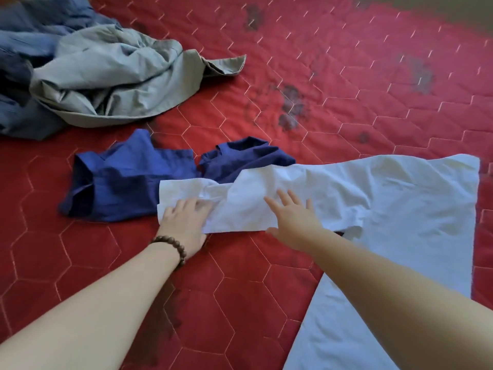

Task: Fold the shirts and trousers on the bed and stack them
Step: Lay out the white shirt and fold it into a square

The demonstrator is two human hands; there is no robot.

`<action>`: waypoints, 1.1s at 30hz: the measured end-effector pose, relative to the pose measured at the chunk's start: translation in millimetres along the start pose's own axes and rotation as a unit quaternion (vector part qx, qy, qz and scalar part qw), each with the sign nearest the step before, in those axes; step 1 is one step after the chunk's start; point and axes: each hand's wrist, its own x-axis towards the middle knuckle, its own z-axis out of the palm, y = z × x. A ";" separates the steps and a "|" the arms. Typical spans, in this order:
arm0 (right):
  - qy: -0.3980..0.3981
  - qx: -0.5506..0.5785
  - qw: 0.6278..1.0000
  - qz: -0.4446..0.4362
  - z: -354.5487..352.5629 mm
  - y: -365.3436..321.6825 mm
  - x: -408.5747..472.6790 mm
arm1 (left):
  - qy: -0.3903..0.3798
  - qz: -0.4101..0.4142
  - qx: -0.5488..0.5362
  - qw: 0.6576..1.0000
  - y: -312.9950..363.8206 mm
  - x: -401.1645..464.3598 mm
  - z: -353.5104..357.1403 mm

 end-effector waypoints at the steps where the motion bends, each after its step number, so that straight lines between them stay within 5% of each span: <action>1: 0.004 0.009 1.000 0.000 3.9 -0.8 1.0 | 0.008 -0.008 -0.005 1.000 0.6 2.9 4.4; 4: 0.057 0.031 0.998 -0.013 9.6 -4.5 5.2 | 0.015 -0.024 0.003 1.000 2.7 13.8 4.2; 10: 0.097 0.090 0.984 -0.115 -7.5 -35.8 11.6 | 0.243 0.092 -0.096 0.961 26.2 15.7 -30.4; 16: 0.266 0.053 0.962 -0.029 -80.9 -9.2 27.2 | 0.267 0.093 -0.164 0.945 49.2 33.7 -58.2; 21: 0.432 0.082 0.889 0.128 -166.1 84.4 31.7 | 0.159 0.038 -0.097 0.982 34.3 51.8 -42.1; 26: 0.224 -0.003 0.947 0.232 -149.1 129.1 36.1 | 0.042 0.016 0.009 0.999 19.2 54.4 -8.5; 30: 0.207 -0.029 0.978 0.018 -75.6 95.7 31.4 | 0.049 0.077 0.076 0.993 26.8 50.1 20.2; 33: 0.116 -0.065 0.987 -0.086 -24.8 62.0 39.4 | 0.021 0.089 0.097 0.991 32.7 53.8 33.2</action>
